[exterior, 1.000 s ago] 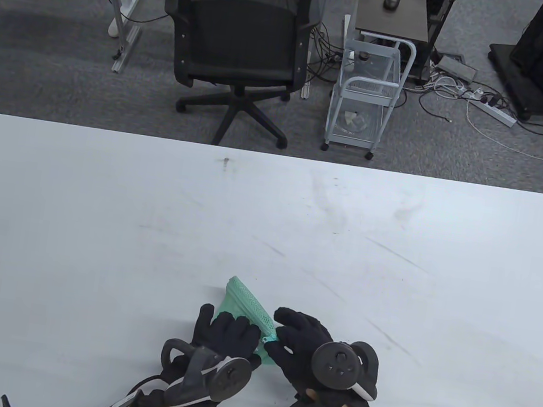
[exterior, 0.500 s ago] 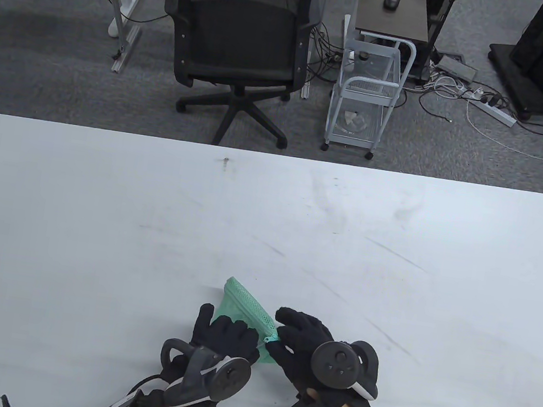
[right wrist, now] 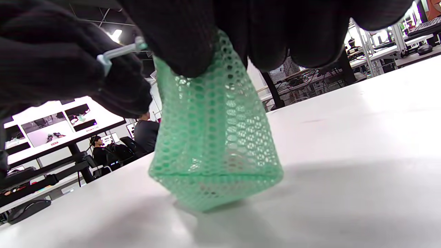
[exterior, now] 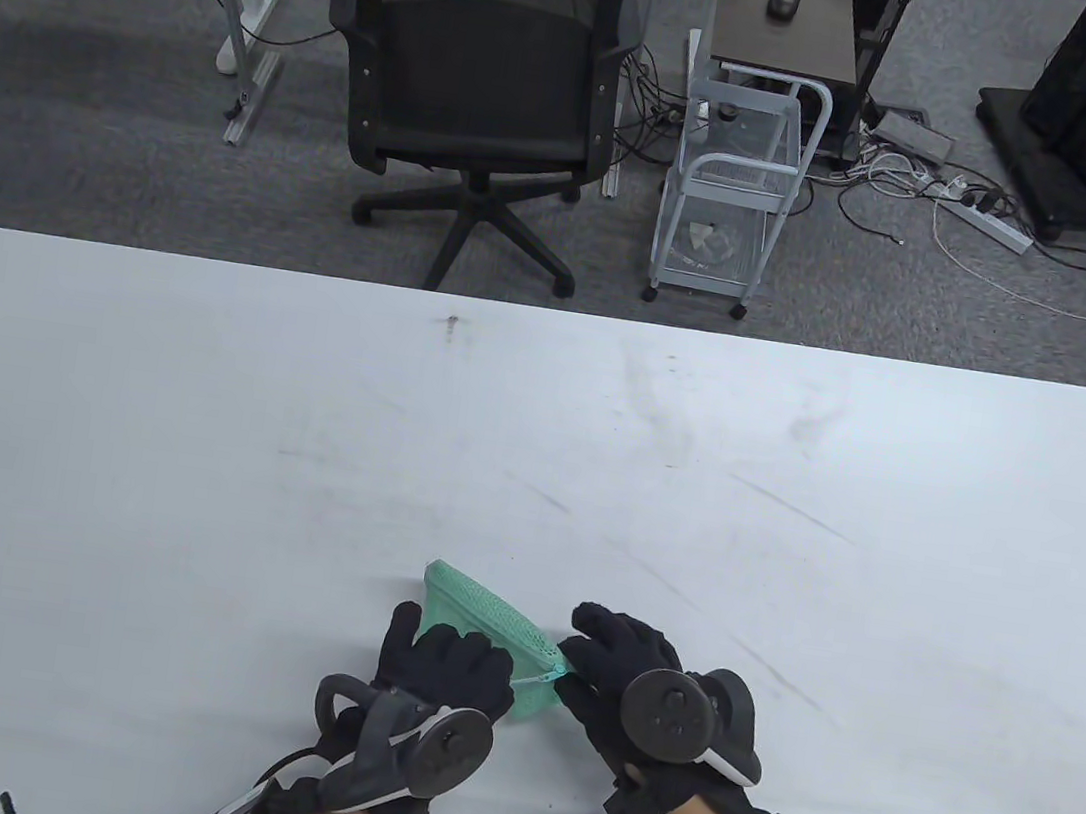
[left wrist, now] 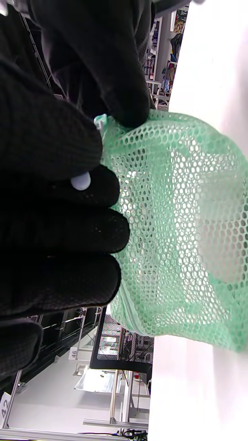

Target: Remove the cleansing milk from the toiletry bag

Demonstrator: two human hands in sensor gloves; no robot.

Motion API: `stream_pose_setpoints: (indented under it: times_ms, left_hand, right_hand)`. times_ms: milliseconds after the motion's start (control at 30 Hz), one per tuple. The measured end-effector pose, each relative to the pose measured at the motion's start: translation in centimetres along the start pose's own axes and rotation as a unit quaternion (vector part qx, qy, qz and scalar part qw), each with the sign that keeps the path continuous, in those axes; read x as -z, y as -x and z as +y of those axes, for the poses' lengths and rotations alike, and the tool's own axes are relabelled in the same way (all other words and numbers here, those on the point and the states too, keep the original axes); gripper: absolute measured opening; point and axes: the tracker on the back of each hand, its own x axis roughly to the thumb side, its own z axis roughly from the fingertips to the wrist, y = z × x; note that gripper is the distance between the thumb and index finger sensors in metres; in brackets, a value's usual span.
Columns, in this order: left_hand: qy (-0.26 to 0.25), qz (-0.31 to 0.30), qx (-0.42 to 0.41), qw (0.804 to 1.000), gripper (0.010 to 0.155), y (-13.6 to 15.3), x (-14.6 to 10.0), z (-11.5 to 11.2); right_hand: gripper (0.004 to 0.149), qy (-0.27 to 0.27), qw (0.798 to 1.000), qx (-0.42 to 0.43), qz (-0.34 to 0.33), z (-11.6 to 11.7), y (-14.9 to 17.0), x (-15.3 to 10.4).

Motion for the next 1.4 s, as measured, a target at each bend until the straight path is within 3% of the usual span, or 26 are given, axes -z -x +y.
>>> stream_pose_setpoints:
  times_ms: [367, 1067, 1400]
  left_hand:
    - [0.011, 0.014, 0.006, 1.0, 0.041, 1.0, 0.4, -0.3]
    - [-0.006, 0.044, -0.009, 0.999, 0.04, 3.3, 1.1, -0.2]
    - [0.0, 0.054, -0.012, 0.998, 0.04, 4.0, 1.2, -0.1]
  right_hand:
    - [0.039, -0.009, 1.0, -0.014, -0.011, 0.2, 0.9, 0.4]
    - [0.038, 0.031, 0.994, -0.092, -0.043, -0.6, 1.5, 0.5]
    - [0.038, 0.026, 0.996, -0.079, -0.041, -1.2, 2.8, 0.6]
